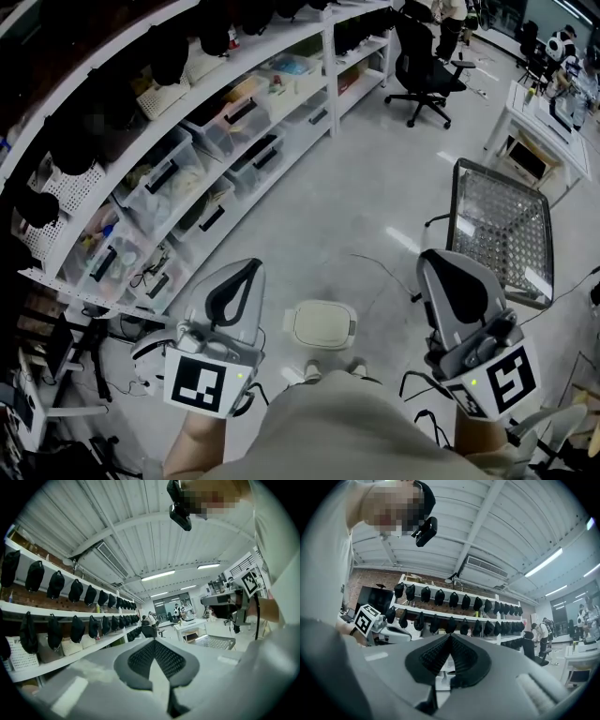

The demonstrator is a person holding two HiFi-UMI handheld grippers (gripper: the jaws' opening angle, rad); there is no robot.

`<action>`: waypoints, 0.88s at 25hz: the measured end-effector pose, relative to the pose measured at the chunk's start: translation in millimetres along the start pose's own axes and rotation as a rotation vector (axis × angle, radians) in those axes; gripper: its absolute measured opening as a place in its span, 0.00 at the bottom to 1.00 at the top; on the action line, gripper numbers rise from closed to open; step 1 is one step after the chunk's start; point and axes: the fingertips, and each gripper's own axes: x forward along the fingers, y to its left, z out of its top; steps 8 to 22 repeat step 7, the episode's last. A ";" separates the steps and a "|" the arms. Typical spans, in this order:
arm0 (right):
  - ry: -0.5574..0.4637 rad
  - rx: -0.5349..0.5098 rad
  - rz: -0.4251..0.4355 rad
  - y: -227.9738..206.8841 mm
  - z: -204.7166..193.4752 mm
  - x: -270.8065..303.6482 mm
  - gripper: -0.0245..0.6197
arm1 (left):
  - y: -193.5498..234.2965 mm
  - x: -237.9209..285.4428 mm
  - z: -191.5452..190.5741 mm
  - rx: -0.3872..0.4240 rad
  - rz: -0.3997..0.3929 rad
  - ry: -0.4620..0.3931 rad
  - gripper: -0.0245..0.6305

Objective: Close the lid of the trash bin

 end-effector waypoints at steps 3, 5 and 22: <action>0.000 0.009 -0.007 -5.5 -1.2 -1.1 0.04 | 0.5 0.9 0.6 0.002 0.008 0.008 0.04; 0.003 0.005 -0.011 -9.0 -2.3 -1.2 0.04 | 1.2 2.5 2.1 0.008 0.012 0.006 0.04; 0.006 0.002 -0.015 -12.6 -3.2 -1.3 0.04 | 1.2 5.0 5.6 0.025 0.006 -0.006 0.04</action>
